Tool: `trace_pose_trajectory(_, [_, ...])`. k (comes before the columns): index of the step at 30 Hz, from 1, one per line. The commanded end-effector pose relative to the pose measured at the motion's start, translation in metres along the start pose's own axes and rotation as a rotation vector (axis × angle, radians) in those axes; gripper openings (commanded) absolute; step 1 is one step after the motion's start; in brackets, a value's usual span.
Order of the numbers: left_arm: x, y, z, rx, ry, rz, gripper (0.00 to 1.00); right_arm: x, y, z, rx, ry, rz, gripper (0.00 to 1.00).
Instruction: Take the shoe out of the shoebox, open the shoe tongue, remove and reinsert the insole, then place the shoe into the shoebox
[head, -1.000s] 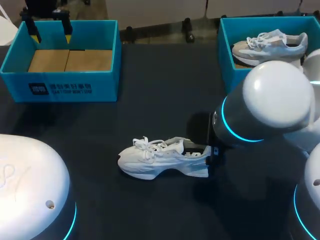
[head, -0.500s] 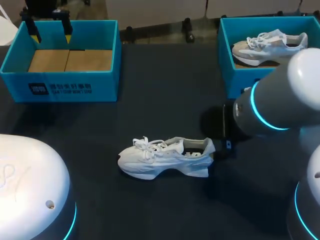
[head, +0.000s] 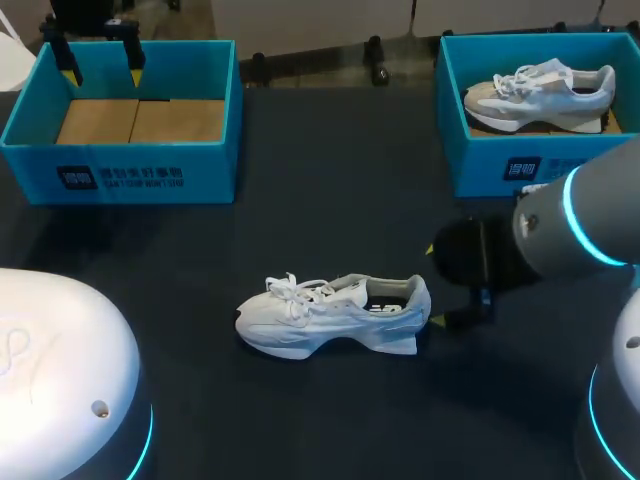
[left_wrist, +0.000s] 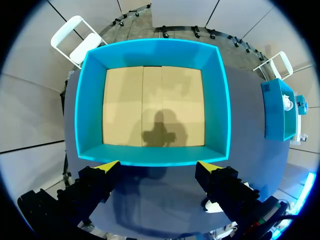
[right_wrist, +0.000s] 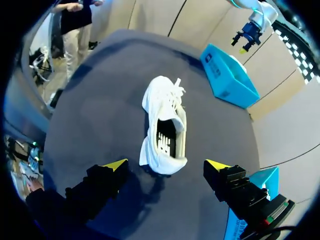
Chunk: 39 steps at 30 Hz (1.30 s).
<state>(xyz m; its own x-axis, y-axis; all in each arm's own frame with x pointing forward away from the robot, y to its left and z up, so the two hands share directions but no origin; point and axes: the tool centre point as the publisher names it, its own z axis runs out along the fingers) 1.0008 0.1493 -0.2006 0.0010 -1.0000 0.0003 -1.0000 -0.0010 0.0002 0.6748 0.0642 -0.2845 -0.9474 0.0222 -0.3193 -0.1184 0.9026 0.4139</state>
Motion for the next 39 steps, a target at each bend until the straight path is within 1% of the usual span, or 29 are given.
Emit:
trace_pose_trajectory(1, [0.0, 0.0, 0.0, 0.0, 0.0, 0.0, 1.0, 0.002, -0.015, -0.014, -0.332, 0.029, -0.02, 1.0])
trace_pose_trajectory(6, [0.0, 0.0, 0.0, 0.0, 0.0, 0.0, 1.0, 0.004, -0.024, -0.015, -0.433, 0.034, 0.008, 1.0])
trace_pose_trajectory(8, [0.0, 0.0, 0.0, 0.0, 0.0, 0.0, 1.0, 0.004, -0.026, -0.014, -0.503, 0.019, 0.014, 1.0])
trace_pose_trajectory(11, [0.0, 0.0, 0.0, 0.0, 0.0, 0.0, 1.0, 0.005, -0.033, -0.011, -0.537, 0.051, -0.006, 1.0])
trace_pose_trajectory(15, [0.0, 0.0, 0.0, 0.0, 0.0, 0.0, 1.0, 0.007, -0.042, -0.006, -0.578, 0.075, 0.013, 1.0])
trace_pose_trajectory(25, [0.0, 0.0, 0.0, 0.0, 0.0, 0.0, 1.0, 0.004, -0.067, 0.009, -0.601, 0.034, 0.036, 1.0])
trace_pose_trajectory(32, [0.0, 0.0, 0.0, 0.0, 0.0, 0.0, 1.0, 0.004, -0.084, 0.029, -0.605, 0.022, 0.031, 1.0])
trace_pose_trajectory(39, [0.0, 0.0, 0.0, 0.0, 0.0, 0.0, 1.0, 0.0, -0.093, 0.048, -0.616, 0.037, 0.034, 1.0])
